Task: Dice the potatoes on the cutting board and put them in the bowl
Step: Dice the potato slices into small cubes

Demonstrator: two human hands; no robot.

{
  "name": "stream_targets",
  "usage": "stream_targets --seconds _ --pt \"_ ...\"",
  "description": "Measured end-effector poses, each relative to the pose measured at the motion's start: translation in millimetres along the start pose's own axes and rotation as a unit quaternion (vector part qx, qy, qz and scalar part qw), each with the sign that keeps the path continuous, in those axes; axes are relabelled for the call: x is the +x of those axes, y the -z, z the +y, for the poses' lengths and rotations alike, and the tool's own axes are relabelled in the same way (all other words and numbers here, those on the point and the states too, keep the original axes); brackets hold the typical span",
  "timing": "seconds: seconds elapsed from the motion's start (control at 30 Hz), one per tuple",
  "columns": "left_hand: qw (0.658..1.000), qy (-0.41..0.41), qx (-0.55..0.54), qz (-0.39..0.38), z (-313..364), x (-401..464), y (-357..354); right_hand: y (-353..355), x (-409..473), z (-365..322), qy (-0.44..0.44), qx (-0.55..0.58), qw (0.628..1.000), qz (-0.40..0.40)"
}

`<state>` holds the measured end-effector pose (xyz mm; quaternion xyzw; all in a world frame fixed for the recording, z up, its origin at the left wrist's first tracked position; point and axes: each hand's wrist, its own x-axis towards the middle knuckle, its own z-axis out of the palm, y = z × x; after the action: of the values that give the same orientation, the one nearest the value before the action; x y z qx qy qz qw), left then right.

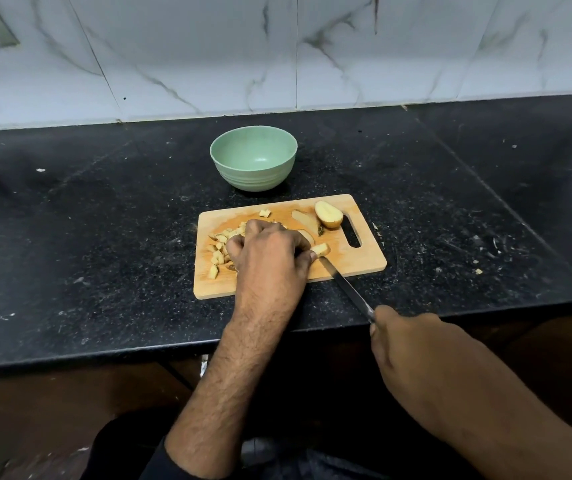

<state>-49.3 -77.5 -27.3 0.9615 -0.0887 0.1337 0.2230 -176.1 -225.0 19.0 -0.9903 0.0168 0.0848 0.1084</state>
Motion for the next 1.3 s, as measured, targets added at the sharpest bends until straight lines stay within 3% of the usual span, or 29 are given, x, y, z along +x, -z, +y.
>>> stream_targets --seconds 0.23,0.77,1.03,1.3 --pt "1.0 0.002 0.007 0.0 -6.9 -4.0 5.4 4.1 10.9 -7.2 -0.005 0.013 0.999 0.046" --pt "1.0 0.003 0.006 0.008 -5.5 -0.3 4.6 -5.4 40.9 -24.5 0.008 -0.039 0.999 0.01" --pt "1.0 0.024 -0.014 0.012 -6.3 -1.0 2.8 -5.2 29.0 -5.3 0.018 0.023 0.999 -0.024" --pt "0.998 -0.003 0.037 0.051 0.0 -8.9 0.4 -9.8 6.8 9.1 0.003 0.029 1.0 0.009"
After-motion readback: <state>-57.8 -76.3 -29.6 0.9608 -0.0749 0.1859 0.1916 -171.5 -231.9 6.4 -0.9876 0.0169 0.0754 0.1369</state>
